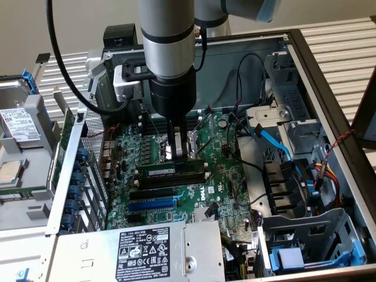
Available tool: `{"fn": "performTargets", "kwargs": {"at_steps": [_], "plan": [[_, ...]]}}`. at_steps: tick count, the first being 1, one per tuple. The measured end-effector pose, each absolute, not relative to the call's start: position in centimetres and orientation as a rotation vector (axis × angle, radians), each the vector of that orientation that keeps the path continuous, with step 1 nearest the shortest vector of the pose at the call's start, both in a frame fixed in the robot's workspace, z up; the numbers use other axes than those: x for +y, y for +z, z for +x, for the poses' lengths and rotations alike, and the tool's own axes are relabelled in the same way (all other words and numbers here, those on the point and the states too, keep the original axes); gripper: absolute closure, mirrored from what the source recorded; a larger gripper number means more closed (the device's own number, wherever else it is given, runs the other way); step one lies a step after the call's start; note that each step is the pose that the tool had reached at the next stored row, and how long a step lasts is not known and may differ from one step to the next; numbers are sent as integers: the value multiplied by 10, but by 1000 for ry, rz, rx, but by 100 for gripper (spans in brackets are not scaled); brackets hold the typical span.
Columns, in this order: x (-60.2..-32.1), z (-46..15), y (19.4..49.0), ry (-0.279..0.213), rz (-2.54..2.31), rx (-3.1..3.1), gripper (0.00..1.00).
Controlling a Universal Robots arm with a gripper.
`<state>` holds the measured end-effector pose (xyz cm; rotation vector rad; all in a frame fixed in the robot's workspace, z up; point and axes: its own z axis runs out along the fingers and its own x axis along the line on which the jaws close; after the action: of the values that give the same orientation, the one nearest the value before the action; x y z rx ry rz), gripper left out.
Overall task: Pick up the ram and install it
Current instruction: 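Insert the ram into the slot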
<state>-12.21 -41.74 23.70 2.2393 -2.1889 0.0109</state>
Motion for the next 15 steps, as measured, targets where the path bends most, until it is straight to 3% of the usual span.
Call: {"fn": "performTargets", "kwargs": {"at_steps": [15], "plan": [[-417,-122,234,11,2233,-2196,86]]}}
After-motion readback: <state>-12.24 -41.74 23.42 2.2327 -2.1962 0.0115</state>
